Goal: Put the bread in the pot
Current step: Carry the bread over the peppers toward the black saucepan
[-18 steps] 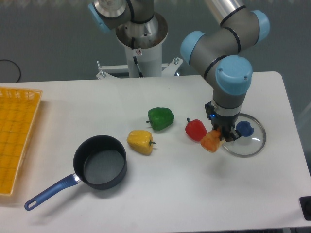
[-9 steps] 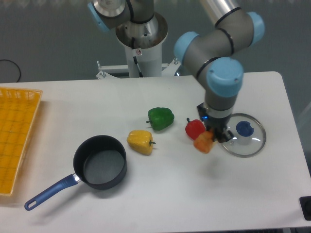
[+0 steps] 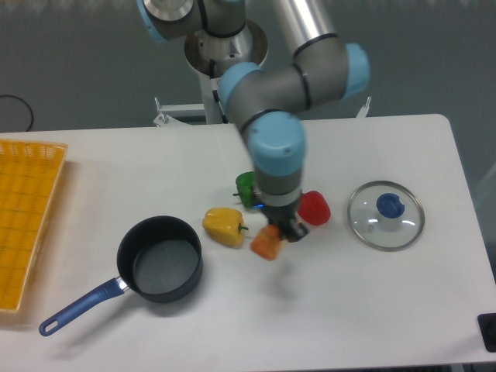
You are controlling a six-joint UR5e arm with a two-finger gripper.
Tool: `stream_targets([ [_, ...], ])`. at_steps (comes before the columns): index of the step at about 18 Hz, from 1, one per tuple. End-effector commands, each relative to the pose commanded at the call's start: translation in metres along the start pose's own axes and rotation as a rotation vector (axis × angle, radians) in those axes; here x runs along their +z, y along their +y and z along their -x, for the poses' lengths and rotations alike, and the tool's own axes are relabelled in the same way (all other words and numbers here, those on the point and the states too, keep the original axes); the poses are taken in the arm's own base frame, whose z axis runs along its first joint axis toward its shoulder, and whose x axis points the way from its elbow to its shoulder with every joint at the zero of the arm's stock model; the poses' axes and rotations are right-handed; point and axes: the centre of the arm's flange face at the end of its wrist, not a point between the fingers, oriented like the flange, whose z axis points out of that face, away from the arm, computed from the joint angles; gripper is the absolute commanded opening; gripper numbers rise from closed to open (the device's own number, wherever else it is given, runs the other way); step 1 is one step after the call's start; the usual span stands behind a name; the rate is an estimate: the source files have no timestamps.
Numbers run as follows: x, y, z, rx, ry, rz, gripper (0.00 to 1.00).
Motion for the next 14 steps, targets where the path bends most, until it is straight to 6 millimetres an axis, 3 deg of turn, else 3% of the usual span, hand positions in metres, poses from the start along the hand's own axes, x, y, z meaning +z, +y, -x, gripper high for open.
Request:
stream_targets([
  [2,0.014,-0.017,-0.026,-0.008,0.029,0.004,0.42],
  [9,0.014,-0.085,-0.096,-0.045,0.032,0.002,0.42],
  [14,0.016,-0.103,-0.1,-0.062,0.0,-0.025,0.42],
])
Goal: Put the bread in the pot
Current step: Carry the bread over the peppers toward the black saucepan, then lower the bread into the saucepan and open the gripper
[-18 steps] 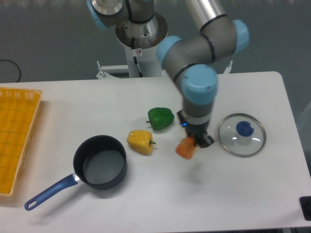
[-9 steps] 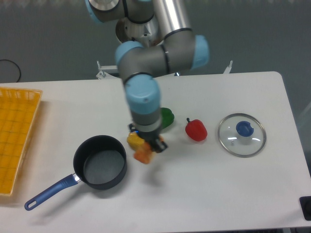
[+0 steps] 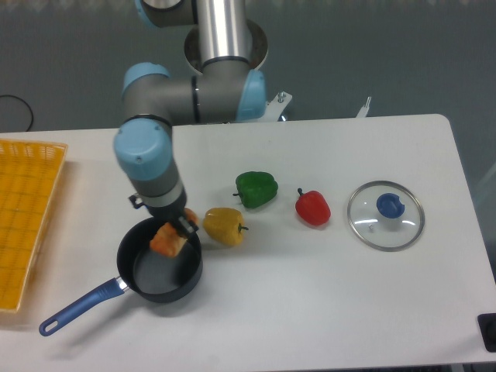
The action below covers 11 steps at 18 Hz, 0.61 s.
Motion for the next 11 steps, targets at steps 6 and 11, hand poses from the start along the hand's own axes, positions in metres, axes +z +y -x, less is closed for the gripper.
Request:
stream_targets([
  [6,0.006,-0.012,0.017,-0.011,-0.015,-0.011,0.42],
  [11,0.007,-0.012,0.02,-0.014,-0.024,-0.017,0.59],
])
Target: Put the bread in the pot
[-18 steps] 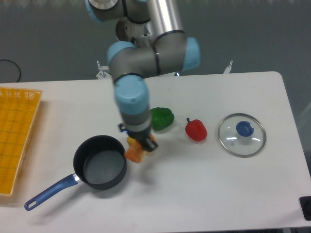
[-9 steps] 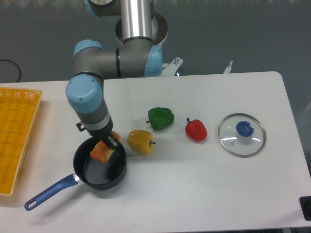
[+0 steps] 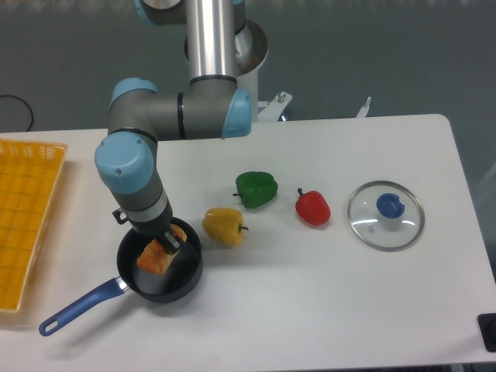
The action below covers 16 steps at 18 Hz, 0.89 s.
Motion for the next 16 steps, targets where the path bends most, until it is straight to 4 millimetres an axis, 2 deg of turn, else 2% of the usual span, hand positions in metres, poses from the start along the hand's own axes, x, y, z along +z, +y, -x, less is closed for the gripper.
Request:
stream_targets([
  [3,-0.0003,0.0008,0.0013,0.006,-0.005,0.002,0.98],
  [7,-0.0046,0.0007,0.0006,0.009,-0.014,-0.002,1.0],
  [16,-0.0008,0.0048,0.0005,0.009,-0.052,0.046,1.0],
])
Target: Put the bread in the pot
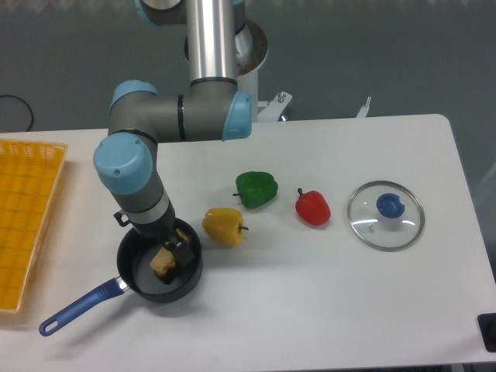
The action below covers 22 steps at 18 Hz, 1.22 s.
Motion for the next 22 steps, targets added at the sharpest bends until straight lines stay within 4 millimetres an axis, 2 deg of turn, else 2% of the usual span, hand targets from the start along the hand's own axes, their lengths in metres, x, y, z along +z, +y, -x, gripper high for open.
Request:
stream_targets([
  [2,-0.006,0.005,0.01,-0.003,-0.032,0.022,1.0],
  [6,-0.012,0.035,0.046,-0.01,-0.046,0.037,1.0],
  [15,-0.012,0.118,0.13,0.204,-0.032,-0.002,1.0],
  [17,-0.007,0.135,0.143,0.24,-0.019,-0.015,1.0],
  [18,0.003,0.161,0.159,0.287,0.0,-0.024,1.0],
  [22,0.007,0.177,0.171,0.317,0.003,-0.024,1.0],
])
